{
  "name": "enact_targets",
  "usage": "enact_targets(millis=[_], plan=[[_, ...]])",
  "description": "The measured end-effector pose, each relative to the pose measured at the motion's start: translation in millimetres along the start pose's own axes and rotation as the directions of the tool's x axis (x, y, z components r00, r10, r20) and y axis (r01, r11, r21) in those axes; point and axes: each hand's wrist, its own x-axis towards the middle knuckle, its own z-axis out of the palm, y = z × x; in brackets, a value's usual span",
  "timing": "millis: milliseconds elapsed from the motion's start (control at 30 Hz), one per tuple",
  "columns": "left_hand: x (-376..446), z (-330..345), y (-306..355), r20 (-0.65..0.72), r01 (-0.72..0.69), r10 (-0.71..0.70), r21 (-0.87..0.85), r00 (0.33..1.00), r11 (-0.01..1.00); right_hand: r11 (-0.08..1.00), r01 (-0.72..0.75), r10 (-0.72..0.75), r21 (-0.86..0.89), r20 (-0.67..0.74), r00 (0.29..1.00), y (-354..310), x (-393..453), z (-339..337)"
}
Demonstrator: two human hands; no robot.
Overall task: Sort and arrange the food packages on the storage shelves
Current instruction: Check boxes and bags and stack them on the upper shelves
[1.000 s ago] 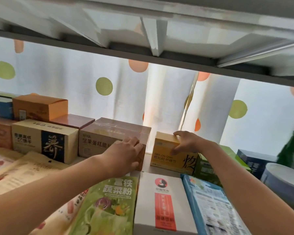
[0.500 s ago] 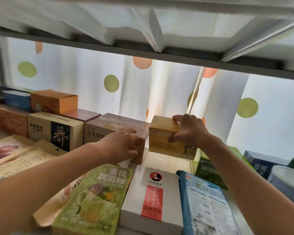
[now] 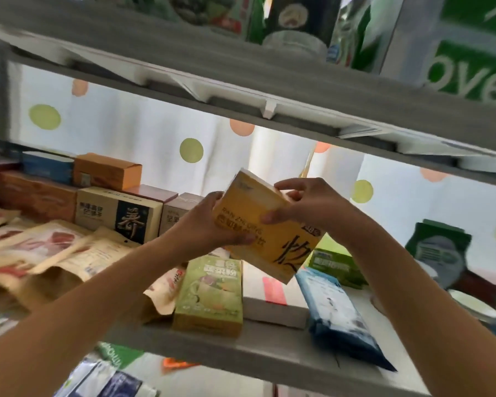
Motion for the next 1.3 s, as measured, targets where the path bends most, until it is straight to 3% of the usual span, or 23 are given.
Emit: enact_targets(millis=[167, 367, 500, 600, 733, 867, 967, 1167, 1300], plan=[[-83, -36, 18, -0.072, 0.043, -0.058, -0.188, 0.996, 0.981, 1.0, -0.002, 0.002, 0.0, 0.042, 0.999, -54, -57, 25], [-179, -76, 20, -0.176, -0.01, -0.062, -0.383, 0.982, 0.924, 0.997, 0.069, -0.07, 0.022, 0.091, 0.993, -99, -124, 71], [-231, -92, 7, -0.169, 0.019, -0.129, -0.537, 0.977, 0.843, 0.96, 0.027, -0.016, 0.28, -0.044, 0.999, -95, -175, 103], [-265, -97, -5, -0.173, 0.051, -0.196, -0.61, 0.965, 0.79, 0.843, -0.074, 0.114, 0.532, -0.043, 0.993, -91, -211, 146], [-308, -89, -27, -0.169, 0.091, -0.266, -0.66, 0.949, 0.746, 0.677, -0.085, 0.263, 0.731, -0.132, 0.956, -91, -252, 204], [-355, -77, -60, -0.246, 0.097, -0.45, -0.783, 0.858, 0.614, 0.517, -0.174, 0.464, 0.838, -0.103, 0.88, -91, -286, 263], [-384, -73, -69, -0.299, 0.081, -0.558, -0.827, 0.774, 0.556, 0.446, -0.205, 0.511, 0.871, -0.06, 0.858, -93, -301, 291], [-421, -72, -70, -0.29, 0.278, -0.685, -0.757, 0.668, 0.592, 0.502, -0.17, 0.512, 0.848, -0.133, 0.848, -91, -318, 310], [-432, -77, -79, -0.135, 0.337, -0.763, -0.839, 0.632, 0.427, 0.483, -0.15, 0.527, 0.863, -0.15, 0.836, -89, -329, 319]])
